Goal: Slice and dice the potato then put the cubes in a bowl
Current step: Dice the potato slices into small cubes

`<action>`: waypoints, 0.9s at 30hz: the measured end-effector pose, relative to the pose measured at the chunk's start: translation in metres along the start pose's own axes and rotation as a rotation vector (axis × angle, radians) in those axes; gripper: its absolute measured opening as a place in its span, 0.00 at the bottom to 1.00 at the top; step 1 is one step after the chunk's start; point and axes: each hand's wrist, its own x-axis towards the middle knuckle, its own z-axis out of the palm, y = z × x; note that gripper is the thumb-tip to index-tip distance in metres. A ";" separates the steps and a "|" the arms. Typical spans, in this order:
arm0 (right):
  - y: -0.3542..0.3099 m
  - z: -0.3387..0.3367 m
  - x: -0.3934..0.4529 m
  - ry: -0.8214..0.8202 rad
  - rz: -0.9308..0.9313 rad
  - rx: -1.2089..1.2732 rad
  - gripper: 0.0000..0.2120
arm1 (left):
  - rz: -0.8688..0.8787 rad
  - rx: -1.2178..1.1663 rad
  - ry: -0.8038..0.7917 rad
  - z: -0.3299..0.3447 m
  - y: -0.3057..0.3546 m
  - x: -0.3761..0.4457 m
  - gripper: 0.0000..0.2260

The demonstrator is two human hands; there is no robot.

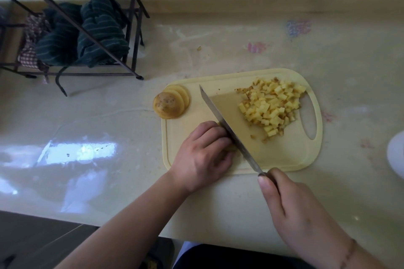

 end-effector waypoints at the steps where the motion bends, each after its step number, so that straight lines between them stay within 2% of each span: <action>1: 0.001 -0.001 0.001 0.014 -0.004 -0.002 0.20 | 0.006 0.005 0.002 0.000 0.000 0.000 0.07; 11: 0.005 0.002 -0.010 0.059 0.041 -0.052 0.20 | 0.009 0.003 0.002 0.000 0.000 -0.002 0.07; 17: 0.004 0.000 -0.011 0.086 0.036 0.036 0.19 | 0.012 0.001 0.008 -0.004 0.000 -0.007 0.05; 20: 0.001 -0.002 -0.013 0.072 0.038 0.050 0.19 | 0.002 0.003 0.008 -0.004 0.000 -0.007 0.05; 24: 0.002 -0.001 -0.016 0.034 0.025 0.025 0.24 | 0.001 0.005 -0.016 -0.003 -0.001 -0.004 0.06; 27: 0.003 -0.002 -0.024 0.023 0.066 0.035 0.22 | 0.000 0.000 -0.020 -0.004 -0.002 -0.005 0.06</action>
